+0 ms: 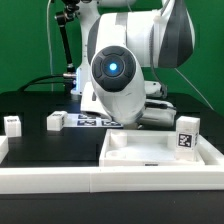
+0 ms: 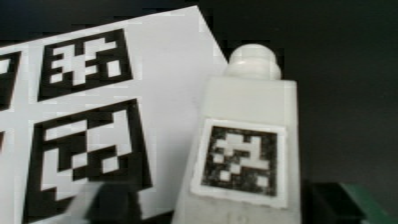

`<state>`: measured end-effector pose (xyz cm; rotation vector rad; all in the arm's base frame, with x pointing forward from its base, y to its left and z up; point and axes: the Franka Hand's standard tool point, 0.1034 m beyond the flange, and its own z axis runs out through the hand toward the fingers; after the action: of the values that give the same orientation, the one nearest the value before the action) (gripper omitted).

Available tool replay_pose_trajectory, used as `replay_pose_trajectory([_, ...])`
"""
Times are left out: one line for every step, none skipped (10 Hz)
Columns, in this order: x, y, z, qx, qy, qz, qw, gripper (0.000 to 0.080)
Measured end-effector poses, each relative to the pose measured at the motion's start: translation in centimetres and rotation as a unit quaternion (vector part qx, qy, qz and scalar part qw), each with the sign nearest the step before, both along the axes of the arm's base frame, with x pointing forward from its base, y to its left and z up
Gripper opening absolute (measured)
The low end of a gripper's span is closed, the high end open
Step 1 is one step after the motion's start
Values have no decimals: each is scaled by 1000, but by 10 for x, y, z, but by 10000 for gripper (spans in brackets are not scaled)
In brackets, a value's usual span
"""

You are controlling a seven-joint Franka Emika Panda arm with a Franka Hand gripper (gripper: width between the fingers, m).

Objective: Assemble square table

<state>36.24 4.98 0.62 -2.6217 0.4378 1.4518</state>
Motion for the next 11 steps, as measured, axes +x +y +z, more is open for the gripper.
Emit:
replay_pose_trajectory([0,0,0,0,0,0,1000,288])
replay_pose_trajectory([0,0,0,0,0,0,1000,288])
replay_pose_trajectory([0,0,0,0,0,0,1000,288])
replay_pose_trajectory([0,0,0,1,-1,0,1000,288])
replay_pose_trajectory([1,-1,0,2,-1,0,1000,288])
replay_pose_trajectory([2,-3,1,3,-2,-2,1000,288])
replay_pose_trajectory([5,-5,5,5,-3,0,1000,288])
replay_pose_trajectory([15,-8,14,11,-11,3,1000,290])
replay_pose_trajectory([21,-12,26,20,-14,4,1000,290])
replay_pose_trajectory([31,-18,41,27,-15,3,1000,290])
replay_pose_trajectory([41,-20,52,32,-14,2,999,290])
